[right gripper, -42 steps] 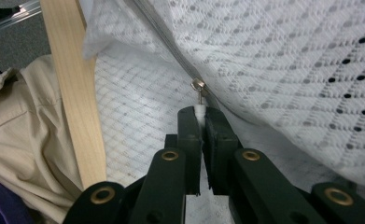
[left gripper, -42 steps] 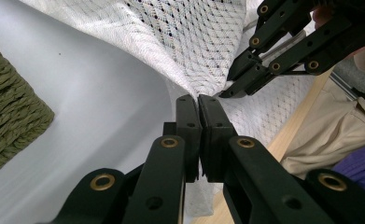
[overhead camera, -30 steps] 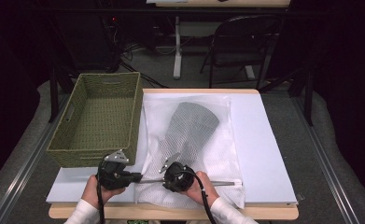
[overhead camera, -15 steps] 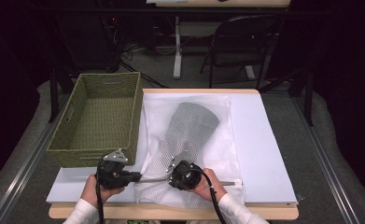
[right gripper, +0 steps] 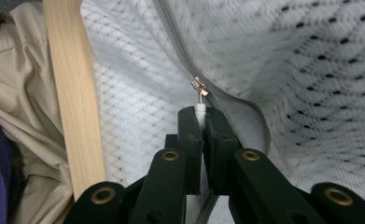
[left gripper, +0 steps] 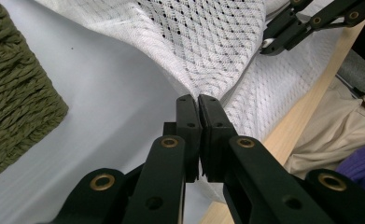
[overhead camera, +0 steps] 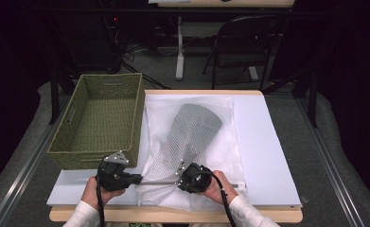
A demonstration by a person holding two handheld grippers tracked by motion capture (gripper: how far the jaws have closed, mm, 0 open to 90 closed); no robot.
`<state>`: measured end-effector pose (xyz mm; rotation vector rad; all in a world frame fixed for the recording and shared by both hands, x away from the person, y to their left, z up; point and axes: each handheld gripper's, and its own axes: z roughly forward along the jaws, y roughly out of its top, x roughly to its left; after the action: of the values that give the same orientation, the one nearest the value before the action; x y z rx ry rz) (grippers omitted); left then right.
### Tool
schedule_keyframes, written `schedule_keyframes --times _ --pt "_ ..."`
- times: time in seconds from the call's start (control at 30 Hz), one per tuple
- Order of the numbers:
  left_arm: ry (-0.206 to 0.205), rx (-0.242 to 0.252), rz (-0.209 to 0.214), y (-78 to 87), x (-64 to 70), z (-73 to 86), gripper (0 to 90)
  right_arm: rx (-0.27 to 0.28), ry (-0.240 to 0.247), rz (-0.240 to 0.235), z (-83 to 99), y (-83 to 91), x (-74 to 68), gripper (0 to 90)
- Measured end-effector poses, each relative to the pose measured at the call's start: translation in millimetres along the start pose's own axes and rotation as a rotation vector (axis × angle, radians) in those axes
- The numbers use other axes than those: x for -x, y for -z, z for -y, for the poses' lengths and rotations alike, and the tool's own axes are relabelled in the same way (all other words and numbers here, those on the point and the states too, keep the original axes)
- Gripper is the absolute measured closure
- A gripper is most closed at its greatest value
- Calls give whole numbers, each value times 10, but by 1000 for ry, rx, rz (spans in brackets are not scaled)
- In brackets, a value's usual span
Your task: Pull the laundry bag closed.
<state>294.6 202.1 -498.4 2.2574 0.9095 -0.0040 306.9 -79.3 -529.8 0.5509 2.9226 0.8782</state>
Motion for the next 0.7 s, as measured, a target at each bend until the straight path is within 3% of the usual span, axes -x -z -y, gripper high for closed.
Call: schedule_keyframes --times 0.2,0.7 --pt "3 -4 -6 2 -22 11 882 -13 5 11 71 42 13 867" --pt "8 -12 -16 5 -59 14 881 -28 -33 43 306 220 93 867"
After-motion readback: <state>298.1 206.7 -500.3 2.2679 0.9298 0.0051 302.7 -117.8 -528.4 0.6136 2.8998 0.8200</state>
